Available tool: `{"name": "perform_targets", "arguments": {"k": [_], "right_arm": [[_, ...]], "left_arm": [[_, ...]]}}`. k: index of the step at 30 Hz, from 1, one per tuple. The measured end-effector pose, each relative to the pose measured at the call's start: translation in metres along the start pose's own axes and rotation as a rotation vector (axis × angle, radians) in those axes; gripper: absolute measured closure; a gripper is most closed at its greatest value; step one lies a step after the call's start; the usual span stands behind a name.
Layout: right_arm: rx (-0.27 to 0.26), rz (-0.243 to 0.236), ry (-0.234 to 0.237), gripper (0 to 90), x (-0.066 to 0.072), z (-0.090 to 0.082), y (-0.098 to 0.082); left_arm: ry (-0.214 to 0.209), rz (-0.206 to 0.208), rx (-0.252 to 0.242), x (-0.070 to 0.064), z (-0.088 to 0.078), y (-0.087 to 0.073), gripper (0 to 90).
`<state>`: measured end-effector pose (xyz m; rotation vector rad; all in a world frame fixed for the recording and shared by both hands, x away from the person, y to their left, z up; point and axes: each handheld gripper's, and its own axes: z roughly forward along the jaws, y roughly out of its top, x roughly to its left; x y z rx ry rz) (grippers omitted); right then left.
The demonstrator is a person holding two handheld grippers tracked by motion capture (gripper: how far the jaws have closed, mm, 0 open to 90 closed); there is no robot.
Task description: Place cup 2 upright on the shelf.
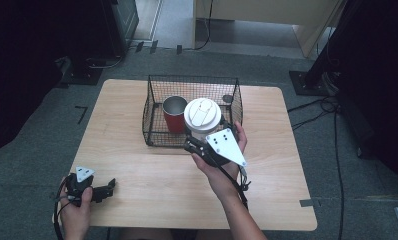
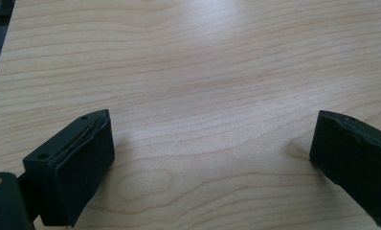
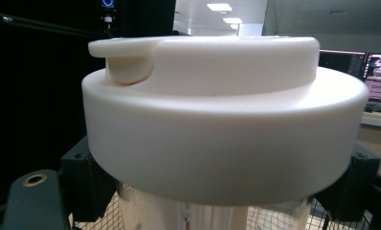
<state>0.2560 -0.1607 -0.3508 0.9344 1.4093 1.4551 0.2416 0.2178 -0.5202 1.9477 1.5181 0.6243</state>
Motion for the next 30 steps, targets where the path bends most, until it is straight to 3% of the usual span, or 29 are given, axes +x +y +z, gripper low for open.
{"name": "perform_targets", "arguments": {"k": [14,30], "right_arm": [[0.012,0.019,-0.012,16.2,-0.018,0.031,-0.004],[0.048,0.048,-0.074,16.2,-0.036,0.067,-0.020]], "left_arm": [[0.000,0.000,-0.001,0.000,0.000,0.000,2.1],[0.000,0.000,-0.001,0.000,0.000,0.000,2.1]]}}
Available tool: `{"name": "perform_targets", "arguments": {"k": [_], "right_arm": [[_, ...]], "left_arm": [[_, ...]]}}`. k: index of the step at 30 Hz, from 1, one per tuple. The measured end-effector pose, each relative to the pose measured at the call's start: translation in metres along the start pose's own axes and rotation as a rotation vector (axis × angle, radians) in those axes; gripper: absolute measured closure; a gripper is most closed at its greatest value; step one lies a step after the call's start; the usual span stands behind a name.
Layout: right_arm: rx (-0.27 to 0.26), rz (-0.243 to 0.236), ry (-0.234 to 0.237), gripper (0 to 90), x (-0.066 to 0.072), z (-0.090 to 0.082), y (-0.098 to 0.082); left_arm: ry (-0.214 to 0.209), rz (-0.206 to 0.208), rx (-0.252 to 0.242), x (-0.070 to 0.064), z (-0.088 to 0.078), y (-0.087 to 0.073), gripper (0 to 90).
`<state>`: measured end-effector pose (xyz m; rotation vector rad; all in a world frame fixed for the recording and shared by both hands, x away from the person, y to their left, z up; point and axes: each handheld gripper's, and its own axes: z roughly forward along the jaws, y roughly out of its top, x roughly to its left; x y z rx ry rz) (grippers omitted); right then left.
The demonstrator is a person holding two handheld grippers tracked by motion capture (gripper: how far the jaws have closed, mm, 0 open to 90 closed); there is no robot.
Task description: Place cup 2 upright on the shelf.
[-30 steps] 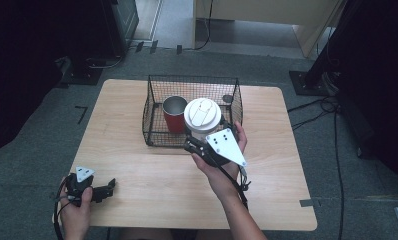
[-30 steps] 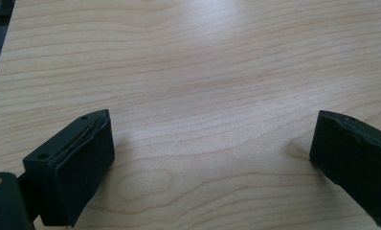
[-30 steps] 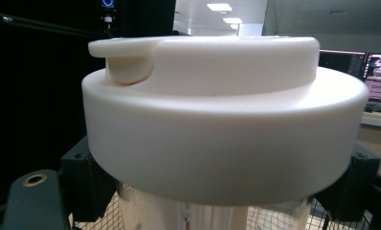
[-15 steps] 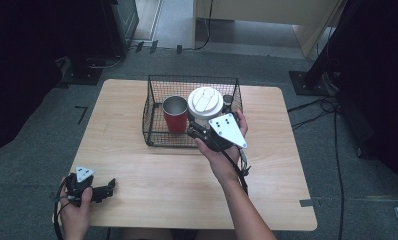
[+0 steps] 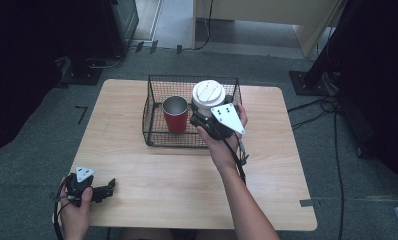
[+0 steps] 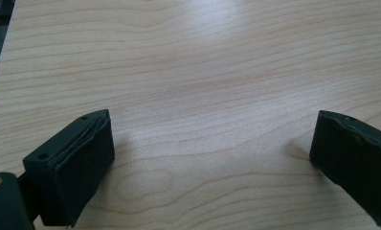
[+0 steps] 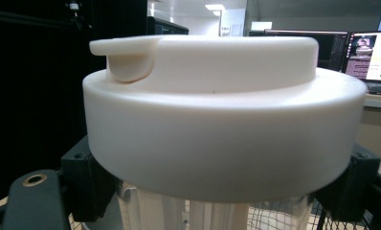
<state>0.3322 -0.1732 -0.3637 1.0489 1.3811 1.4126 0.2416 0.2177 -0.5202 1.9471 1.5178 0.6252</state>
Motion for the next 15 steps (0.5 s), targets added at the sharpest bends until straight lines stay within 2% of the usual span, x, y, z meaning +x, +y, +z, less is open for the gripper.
{"name": "perform_targets", "arguments": {"k": [4,7,15], "right_arm": [[0.015,-0.006,-0.012,16.2,-0.003,0.010,-0.003],[0.028,0.009,-0.015,16.2,-0.004,0.014,-0.006],[0.085,0.013,-0.049,16.2,-0.011,0.033,-0.022]], "left_arm": [[0.000,0.001,0.001,0.000,0.000,0.000,2.1],[0.000,0.000,0.000,0.000,0.000,0.000,2.1],[0.000,0.000,0.000,0.000,0.000,0.000,2.1]]}}
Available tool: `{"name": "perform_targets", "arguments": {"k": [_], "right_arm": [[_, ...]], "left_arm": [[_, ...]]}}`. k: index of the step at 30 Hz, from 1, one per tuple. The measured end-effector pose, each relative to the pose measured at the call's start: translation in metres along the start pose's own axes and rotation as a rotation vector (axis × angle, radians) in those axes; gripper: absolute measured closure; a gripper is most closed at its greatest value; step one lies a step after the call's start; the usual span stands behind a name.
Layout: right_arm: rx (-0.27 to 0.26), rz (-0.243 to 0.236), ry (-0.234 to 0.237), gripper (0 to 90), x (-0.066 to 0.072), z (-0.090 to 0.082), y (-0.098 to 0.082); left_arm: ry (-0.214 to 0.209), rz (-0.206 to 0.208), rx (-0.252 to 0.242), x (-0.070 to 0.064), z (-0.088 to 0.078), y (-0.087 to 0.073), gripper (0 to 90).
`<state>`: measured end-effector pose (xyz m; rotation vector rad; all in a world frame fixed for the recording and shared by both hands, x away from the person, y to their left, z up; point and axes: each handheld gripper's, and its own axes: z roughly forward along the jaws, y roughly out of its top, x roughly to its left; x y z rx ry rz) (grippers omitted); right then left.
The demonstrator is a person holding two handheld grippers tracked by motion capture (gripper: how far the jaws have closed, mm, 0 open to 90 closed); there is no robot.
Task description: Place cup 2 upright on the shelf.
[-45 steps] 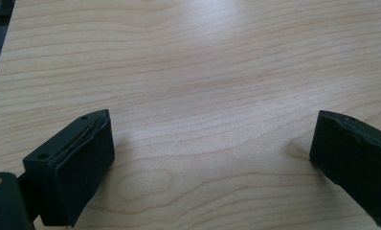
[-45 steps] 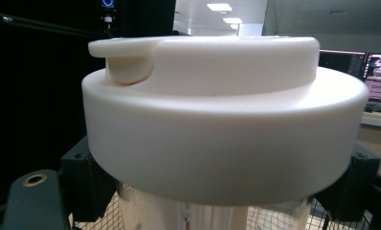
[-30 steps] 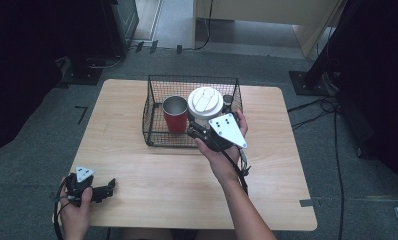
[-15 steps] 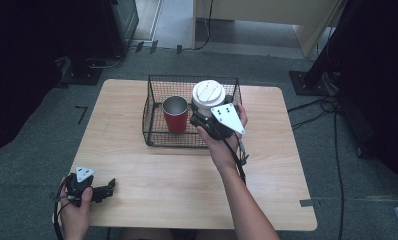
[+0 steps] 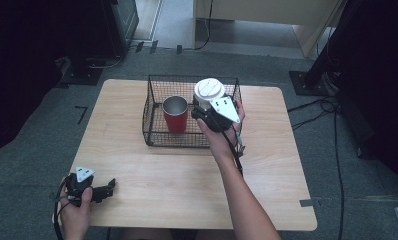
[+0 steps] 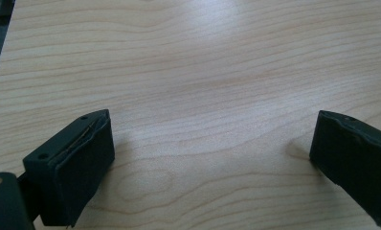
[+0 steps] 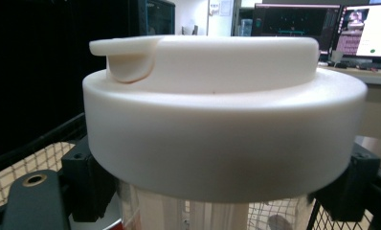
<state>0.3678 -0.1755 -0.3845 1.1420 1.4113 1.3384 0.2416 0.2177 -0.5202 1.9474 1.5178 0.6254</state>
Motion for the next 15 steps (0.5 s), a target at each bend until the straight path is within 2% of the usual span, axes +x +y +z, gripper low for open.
{"name": "perform_targets", "arguments": {"k": [6,15], "right_arm": [[0.055,-0.014,-0.003,16.2,-0.003,0.014,-0.009],[0.124,-0.028,0.003,16.2,-0.001,0.021,-0.026]], "left_arm": [[-0.001,0.001,0.001,0.000,0.000,0.000,2.1],[-0.002,0.001,0.000,0.000,0.000,0.000,2.1]]}}
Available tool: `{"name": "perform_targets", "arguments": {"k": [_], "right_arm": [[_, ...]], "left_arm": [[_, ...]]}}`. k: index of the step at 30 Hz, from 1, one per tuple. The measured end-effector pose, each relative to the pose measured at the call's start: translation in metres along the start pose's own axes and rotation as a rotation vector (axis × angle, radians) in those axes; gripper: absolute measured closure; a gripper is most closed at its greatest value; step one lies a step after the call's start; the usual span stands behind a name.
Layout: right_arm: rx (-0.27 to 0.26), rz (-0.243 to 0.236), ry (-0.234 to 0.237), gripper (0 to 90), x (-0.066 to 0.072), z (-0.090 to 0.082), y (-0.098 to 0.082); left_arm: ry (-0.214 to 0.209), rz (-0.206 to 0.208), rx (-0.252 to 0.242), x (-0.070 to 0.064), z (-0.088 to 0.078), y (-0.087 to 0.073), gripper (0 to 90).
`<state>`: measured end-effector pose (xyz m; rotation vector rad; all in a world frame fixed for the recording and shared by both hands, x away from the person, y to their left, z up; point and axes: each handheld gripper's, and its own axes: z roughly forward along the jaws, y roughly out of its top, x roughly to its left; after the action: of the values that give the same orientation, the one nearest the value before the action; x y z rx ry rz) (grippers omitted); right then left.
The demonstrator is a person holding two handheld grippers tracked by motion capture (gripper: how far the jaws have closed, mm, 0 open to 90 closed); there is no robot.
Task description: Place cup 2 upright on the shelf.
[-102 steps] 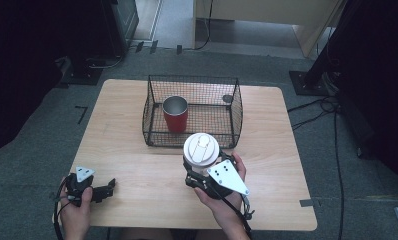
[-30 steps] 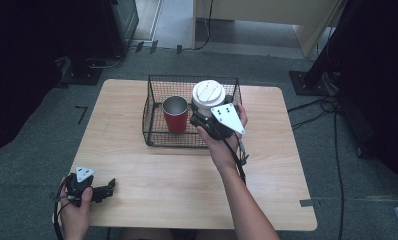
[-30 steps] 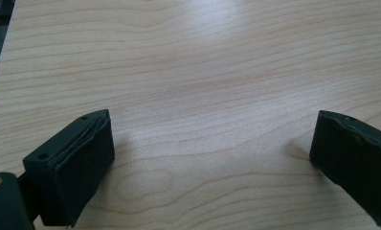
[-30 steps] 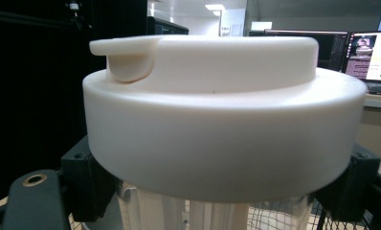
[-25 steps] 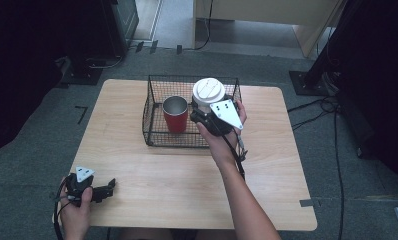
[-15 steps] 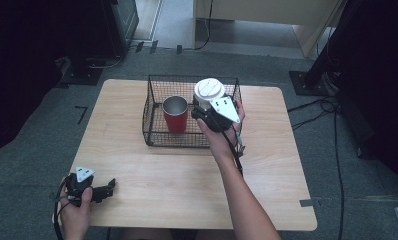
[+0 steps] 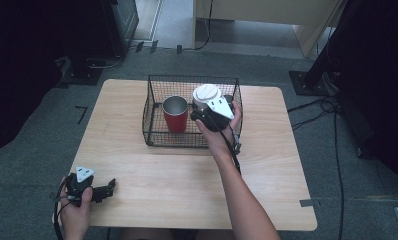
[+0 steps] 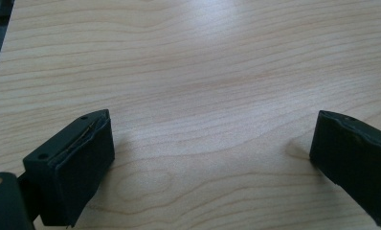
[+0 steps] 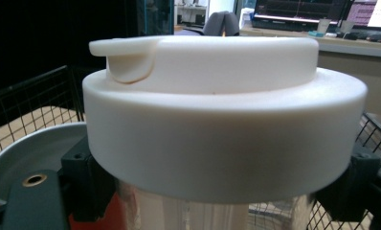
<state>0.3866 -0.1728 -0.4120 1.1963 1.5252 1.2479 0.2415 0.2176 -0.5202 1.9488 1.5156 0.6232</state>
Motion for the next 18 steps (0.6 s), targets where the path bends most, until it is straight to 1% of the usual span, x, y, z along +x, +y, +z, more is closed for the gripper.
{"name": "perform_targets", "arguments": {"k": [2,3,5,8,11,14,15,16,18], "right_arm": [[0.004,0.001,0.006,16.2,0.000,0.001,-0.001],[0.018,-0.005,0.014,16.2,0.001,0.003,-0.004],[0.031,-0.002,0.014,16.2,0.001,0.005,-0.006],[0.047,0.007,0.014,16.2,0.001,0.008,-0.008],[0.074,0.020,0.018,16.2,0.000,0.011,-0.011],[0.090,0.011,0.017,16.1,0.000,0.013,-0.014],[0.107,0.006,0.015,16.2,0.000,0.014,-0.016],[0.107,0.006,0.015,16.2,0.000,0.014,-0.016],[0.125,0.005,0.021,16.2,0.000,0.014,-0.018]], "left_arm": [[0.000,-0.001,-0.001,0.000,0.000,0.000,2.1],[0.000,-0.001,-0.001,0.000,0.000,0.000,2.1],[0.000,-0.001,-0.001,0.000,0.000,0.000,2.1],[0.000,-0.001,-0.001,0.000,0.000,0.000,2.1],[0.000,-0.001,-0.001,0.000,0.000,0.000,2.1],[0.000,-0.001,-0.001,0.000,0.000,0.000,2.1],[0.000,0.000,0.000,0.000,0.000,0.000,2.1],[0.000,0.000,0.000,0.000,0.000,0.000,2.1],[0.000,0.000,-0.001,0.000,0.000,0.000,2.1]]}}
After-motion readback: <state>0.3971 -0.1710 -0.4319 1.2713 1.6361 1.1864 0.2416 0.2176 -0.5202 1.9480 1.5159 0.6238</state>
